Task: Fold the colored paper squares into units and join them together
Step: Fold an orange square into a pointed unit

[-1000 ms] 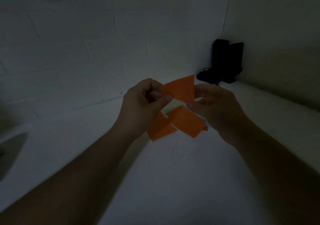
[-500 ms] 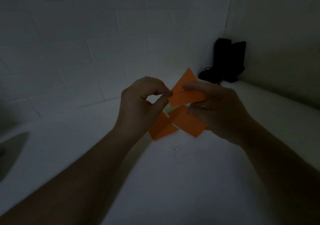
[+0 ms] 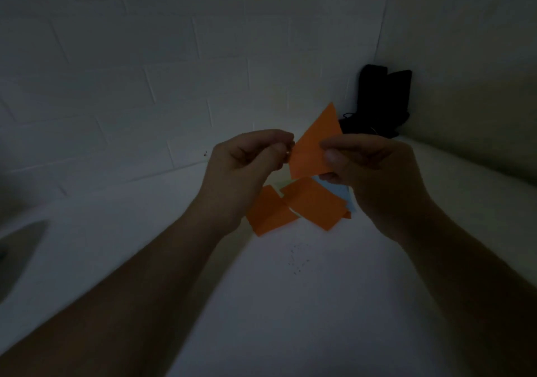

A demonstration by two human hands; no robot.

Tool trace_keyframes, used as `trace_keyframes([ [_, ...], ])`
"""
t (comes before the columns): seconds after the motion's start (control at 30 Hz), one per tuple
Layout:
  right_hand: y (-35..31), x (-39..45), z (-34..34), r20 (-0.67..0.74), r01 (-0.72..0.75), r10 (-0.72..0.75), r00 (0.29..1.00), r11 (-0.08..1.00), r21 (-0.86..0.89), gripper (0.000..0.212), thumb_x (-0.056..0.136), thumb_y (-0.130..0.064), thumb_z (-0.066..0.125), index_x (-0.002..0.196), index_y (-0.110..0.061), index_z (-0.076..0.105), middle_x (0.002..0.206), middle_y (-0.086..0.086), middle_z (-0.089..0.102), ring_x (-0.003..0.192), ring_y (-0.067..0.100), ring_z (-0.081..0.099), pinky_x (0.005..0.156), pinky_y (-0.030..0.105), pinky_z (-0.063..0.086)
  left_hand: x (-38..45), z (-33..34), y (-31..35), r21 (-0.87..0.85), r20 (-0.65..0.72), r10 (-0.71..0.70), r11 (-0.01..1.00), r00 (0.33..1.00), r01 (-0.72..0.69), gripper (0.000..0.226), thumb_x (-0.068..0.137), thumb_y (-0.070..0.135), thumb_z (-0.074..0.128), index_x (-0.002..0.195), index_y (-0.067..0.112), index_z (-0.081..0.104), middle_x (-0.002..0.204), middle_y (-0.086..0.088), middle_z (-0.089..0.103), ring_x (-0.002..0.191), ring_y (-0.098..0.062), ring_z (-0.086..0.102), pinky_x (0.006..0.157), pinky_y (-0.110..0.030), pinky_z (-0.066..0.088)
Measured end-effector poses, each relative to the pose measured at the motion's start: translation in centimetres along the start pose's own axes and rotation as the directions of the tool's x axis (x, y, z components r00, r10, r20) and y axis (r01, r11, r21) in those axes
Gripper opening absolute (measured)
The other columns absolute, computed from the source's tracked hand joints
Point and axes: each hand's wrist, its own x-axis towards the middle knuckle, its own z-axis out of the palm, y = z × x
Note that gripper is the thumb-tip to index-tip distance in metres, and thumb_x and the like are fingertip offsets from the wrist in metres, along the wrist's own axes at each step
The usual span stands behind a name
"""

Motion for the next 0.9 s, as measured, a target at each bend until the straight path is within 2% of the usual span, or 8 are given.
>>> trace_keyframes([
  [0.13,0.05,-0.18,0.56,-0.022,0.020,-0.019,1.000,0.999,0.031,0.024,0.088,0.004,0.069,0.090,-0.020,0.074,0.093,0.005,0.076,0.088,0.018,0.075,0.071,0.025,0.060,-0.30,0.30,0.08,0.017,0.049,0.003,1.000,0.999,-0.004,0.023,0.090,-0.003,0.073,0.105,0.013,0.075,0.094,-0.014,0.076,0.089,-0.025,0.073,0.093,-0.047,0.059],
  [0.2,0.23,-0.22,0.68,-0.033,0.028,-0.027,0.999,1.000,0.011,0.024,0.087,0.004,0.070,0.092,-0.019,0.074,0.094,0.015,0.075,0.086,0.019,0.075,0.072,0.026,0.060,-0.40,0.35,0.10,0.043,0.067,-0.004,0.999,0.998,0.001,0.021,0.087,-0.005,0.075,0.103,0.009,0.075,0.092,-0.023,0.072,0.082,-0.027,0.069,0.088,-0.046,0.059],
  [0.27,0.20,-0.27,0.65,-0.019,0.024,-0.024,1.000,1.000,-0.018,0.026,0.087,0.003,0.071,0.096,-0.022,0.074,0.094,0.009,0.076,0.088,0.018,0.075,0.074,0.029,0.060,-0.51,0.41,0.24,0.061,0.070,-0.006,0.998,0.998,0.002,0.020,0.086,-0.005,0.076,0.102,0.008,0.076,0.094,-0.031,0.068,0.081,-0.033,0.068,0.087,-0.048,0.059],
  [0.37,0.11,-0.37,0.41,0.011,0.052,-0.051,0.999,0.991,-0.120,0.034,0.086,-0.001,0.075,0.102,-0.030,0.074,0.098,-0.006,0.077,0.094,0.013,0.073,0.082,0.032,0.059,-0.58,0.43,0.17,0.086,0.073,-0.001,0.996,0.997,-0.005,0.022,0.087,-0.003,0.077,0.100,0.014,0.078,0.096,-0.026,0.072,0.092,-0.043,0.070,0.091,-0.053,0.058],
  [0.47,-0.05,-0.43,0.43,-0.008,0.080,-0.084,0.996,0.977,-0.198,0.036,0.082,-0.003,0.079,0.101,-0.033,0.072,0.087,-0.021,0.074,0.087,0.002,0.071,0.075,0.020,0.056,-0.63,0.34,0.13,0.098,0.098,0.008,0.995,0.995,-0.017,0.025,0.086,-0.002,0.078,0.104,0.014,0.077,0.097,-0.018,0.075,0.095,-0.039,0.072,0.092,-0.052,0.059],
  [0.7,-0.12,-0.35,0.52,-0.070,0.110,-0.131,0.989,0.961,-0.255,0.038,0.080,-0.007,0.081,0.098,-0.038,0.069,0.090,-0.022,0.072,0.089,0.002,0.069,0.079,0.016,0.055,-0.45,0.38,-0.01,0.146,0.014,0.083,0.986,0.996,-0.084,0.024,0.083,0.004,0.083,0.100,0.018,0.076,0.091,-0.007,0.078,0.087,-0.028,0.075,0.084,-0.040,0.062],
  [0.8,-0.04,-0.37,0.58,-0.074,0.126,-0.155,0.985,0.944,-0.306,0.039,0.081,-0.011,0.082,0.097,-0.043,0.067,0.095,-0.015,0.071,0.090,0.006,0.068,0.077,0.014,0.054,-0.35,0.25,-0.12,0.187,0.014,0.119,0.975,0.993,-0.119,0.023,0.083,0.009,0.084,0.100,0.021,0.076,0.091,-0.001,0.077,0.086,-0.021,0.075,0.082,-0.036,0.061],
  [0.9,0.06,-0.31,0.54,-0.077,0.132,-0.163,0.984,0.942,-0.307,0.040,0.081,-0.011,0.082,0.098,-0.044,0.067,0.097,-0.010,0.072,0.091,0.010,0.069,0.078,0.018,0.057,-0.39,0.28,0.00,0.187,0.013,0.128,0.974,0.992,-0.128,0.025,0.083,0.005,0.083,0.102,0.019,0.075,0.090,0.000,0.076,0.086,-0.019,0.074,0.080,-0.030,0.059],
])
